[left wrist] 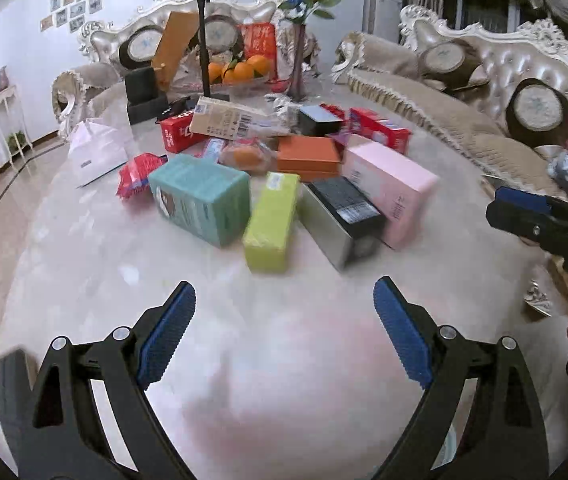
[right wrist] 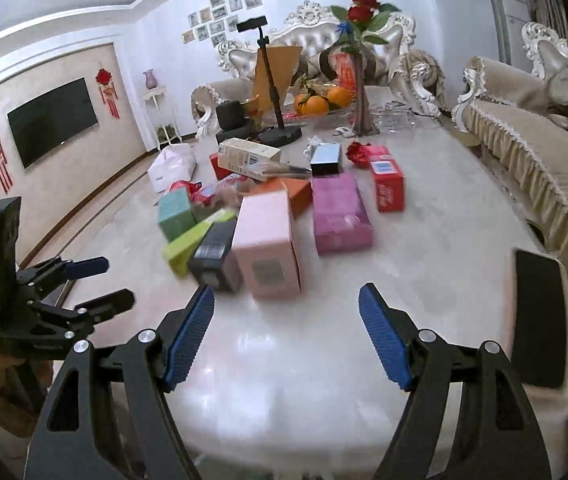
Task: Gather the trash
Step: 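Grasp the lime green box with the left tool while the right grasps the pink box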
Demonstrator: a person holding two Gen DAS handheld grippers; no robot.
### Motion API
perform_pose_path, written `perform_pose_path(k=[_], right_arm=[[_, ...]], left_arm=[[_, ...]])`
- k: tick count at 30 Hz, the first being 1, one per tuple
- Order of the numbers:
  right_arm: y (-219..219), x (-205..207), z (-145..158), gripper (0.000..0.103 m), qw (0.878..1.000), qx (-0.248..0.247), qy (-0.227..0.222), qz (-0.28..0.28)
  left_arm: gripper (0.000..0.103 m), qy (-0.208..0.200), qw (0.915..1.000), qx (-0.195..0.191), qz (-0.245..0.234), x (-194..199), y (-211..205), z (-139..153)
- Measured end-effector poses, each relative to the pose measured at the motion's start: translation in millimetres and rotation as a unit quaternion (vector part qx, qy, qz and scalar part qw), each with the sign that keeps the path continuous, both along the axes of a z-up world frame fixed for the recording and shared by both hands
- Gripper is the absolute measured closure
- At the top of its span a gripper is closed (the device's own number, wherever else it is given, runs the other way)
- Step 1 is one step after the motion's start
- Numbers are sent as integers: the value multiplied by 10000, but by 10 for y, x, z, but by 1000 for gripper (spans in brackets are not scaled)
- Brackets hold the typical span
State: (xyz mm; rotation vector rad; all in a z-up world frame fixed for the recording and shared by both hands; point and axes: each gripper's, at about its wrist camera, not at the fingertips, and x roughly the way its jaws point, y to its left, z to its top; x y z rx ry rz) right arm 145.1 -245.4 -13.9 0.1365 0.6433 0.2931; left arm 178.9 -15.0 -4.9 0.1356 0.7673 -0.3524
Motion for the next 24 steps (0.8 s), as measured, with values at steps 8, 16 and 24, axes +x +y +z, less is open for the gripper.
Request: perform_pose_path(k=[8, 16, 24], right_arm=[[189, 399, -103, 32, 9993, -140, 261, 209], [252, 591, -167, 34, 9986, -196, 437, 236], [260, 618, -177, 37, 9982, -214, 474, 305]], left_arm=[[15, 315, 9993, -168, -144, 433, 2, -254], [16, 648, 9966, -380, -351, 648, -110, -342], [29, 925, 9914, -819, -436, 742, -68, -369]])
